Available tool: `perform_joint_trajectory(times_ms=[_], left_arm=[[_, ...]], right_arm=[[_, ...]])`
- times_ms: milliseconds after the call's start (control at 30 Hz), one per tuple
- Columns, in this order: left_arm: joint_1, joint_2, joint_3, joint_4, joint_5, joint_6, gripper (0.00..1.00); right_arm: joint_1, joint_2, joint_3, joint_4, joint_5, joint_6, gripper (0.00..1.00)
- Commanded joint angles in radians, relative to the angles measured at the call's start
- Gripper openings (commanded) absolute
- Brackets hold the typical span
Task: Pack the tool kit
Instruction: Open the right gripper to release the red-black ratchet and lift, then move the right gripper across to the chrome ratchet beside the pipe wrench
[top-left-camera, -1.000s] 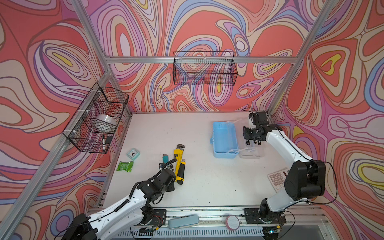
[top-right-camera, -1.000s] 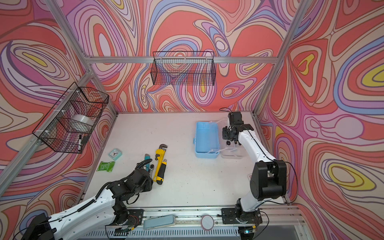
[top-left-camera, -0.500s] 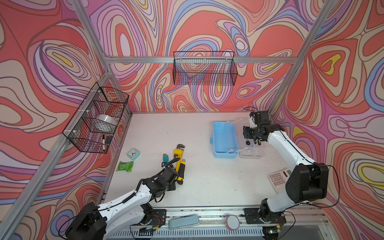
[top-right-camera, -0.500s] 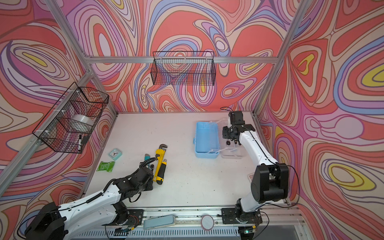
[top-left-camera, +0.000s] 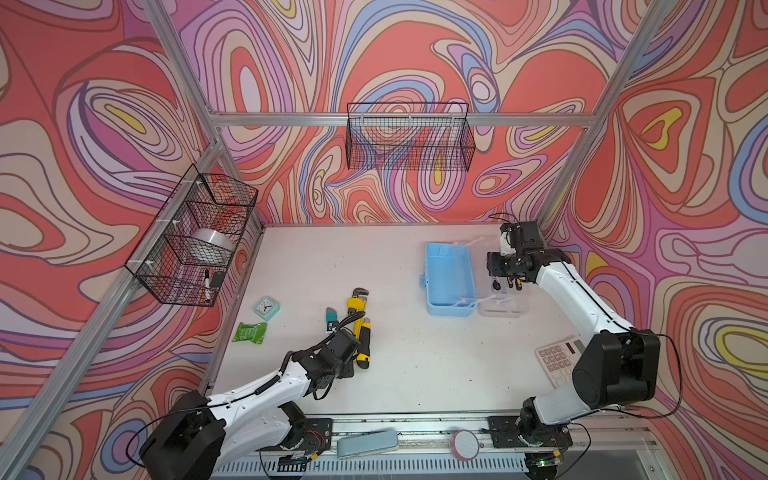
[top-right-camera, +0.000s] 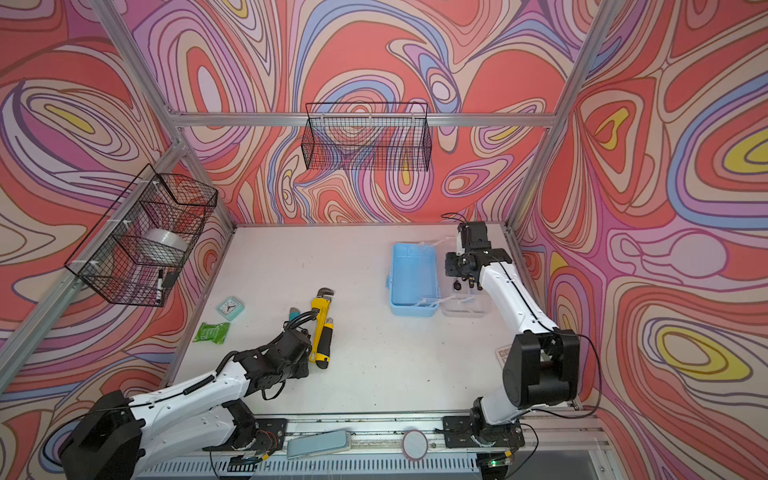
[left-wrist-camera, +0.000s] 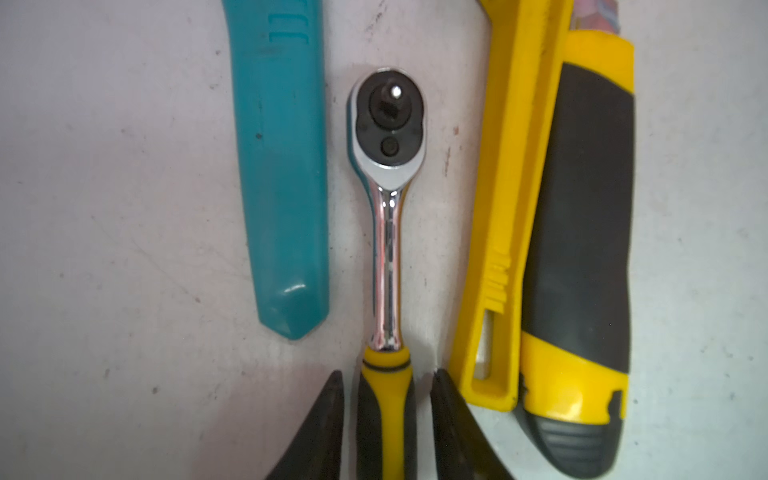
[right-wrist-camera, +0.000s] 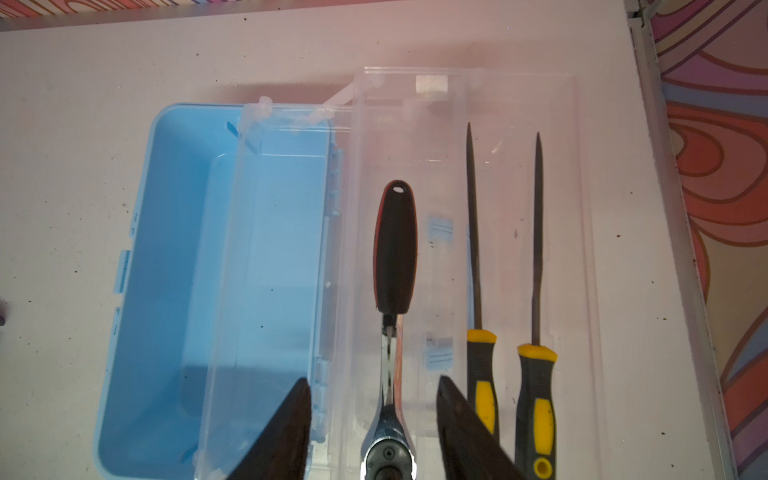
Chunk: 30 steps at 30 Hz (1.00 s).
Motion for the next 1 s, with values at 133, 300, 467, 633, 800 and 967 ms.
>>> perform_joint_trajectory(times_ms=[133, 300, 467, 633, 800, 967], left_arm=[[0.002, -0.035, -0.011, -0.043, 0.022, -0.033, 0.23], [0.002, -0.047, -0.011, -0.042, 0.030, -0.031, 0.15], [0.002, -0.071, -0.005, -0.030, 0.041, -0.024, 0.10], [0.002, -0.073, 0.004, -0.037, 0.042, -0.019, 0.08], [0.003, -0.069, -0.006, -0.005, 0.058, -0.025, 0.08], [0.002, -0.059, -0.005, 0.020, 0.078, -0.034, 0.07]], right_arm=[[0.000, -0.035, 0.023, 0.013, -0.001, 0.013, 0.50], [-0.001, -0.052, 0.020, 0.020, -0.009, 0.025, 0.50], [0.009, -0.076, -0.003, 0.028, -0.089, 0.075, 0.46], [0.075, -0.111, -0.020, 0.033, -0.095, 0.109, 0.46], [0.254, -0.098, -0.025, 0.063, -0.106, 0.215, 0.46], [0.442, -0.031, -0.065, 0.172, -0.139, 0.388, 0.44]])
